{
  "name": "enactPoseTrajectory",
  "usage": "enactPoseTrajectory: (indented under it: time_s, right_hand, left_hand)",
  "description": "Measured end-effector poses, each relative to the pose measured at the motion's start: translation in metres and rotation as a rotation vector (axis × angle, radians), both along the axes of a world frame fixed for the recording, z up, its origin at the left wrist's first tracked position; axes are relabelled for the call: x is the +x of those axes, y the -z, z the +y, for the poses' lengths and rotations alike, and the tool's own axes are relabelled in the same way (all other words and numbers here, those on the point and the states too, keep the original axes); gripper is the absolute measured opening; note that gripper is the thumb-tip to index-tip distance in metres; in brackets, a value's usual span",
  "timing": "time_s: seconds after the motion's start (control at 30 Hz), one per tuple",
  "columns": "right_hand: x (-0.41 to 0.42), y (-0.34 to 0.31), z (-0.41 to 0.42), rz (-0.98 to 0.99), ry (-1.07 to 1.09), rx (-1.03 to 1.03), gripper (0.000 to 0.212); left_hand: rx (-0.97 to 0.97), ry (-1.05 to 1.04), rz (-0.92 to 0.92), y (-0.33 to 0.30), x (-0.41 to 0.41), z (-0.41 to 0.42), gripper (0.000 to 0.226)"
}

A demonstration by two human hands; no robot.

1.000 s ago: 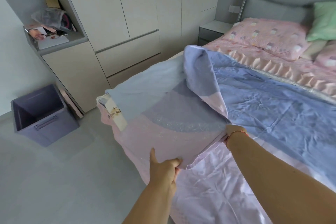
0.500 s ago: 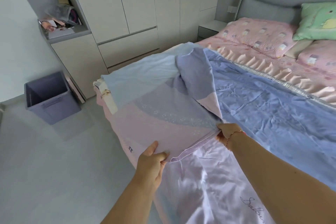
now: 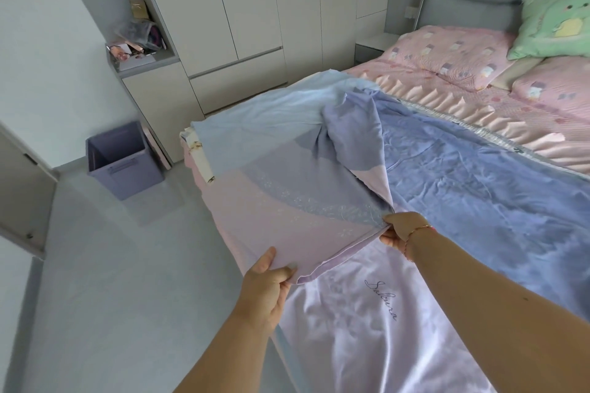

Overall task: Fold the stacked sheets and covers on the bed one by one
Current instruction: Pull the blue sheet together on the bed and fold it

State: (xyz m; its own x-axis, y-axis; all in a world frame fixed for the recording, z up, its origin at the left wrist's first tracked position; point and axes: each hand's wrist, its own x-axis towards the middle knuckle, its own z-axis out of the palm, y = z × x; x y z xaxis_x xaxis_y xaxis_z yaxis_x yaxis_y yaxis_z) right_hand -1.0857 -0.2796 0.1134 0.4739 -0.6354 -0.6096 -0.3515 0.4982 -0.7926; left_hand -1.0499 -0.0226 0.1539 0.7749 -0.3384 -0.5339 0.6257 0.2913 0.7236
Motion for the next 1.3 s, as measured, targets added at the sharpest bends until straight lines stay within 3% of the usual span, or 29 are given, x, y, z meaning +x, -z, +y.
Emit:
enactPoseTrajectory:
  time_s: [0.3, 0.67, 1.3]
  right_hand:
    - [-0.129, -0.007, 0.03, -0.023, 0.001, -0.017, 0.023]
    - [-0.307, -0.015, 0.04, 0.032, -0.009, -0.064, 0.022]
    - [-0.501, 0.004, -0.001, -0.026, -0.166, -0.028, 0.022]
  left_hand:
    - [-0.055, -0.019, -0.007, 0.004, -0.12, 0.025, 0.064]
    - [-0.117, 0.013, -0.012, 0.007, -0.289, 0.035, 0.053]
    - [-0.154, -0.004, -0.05, 0.064, -0.487, 0.007, 0.053]
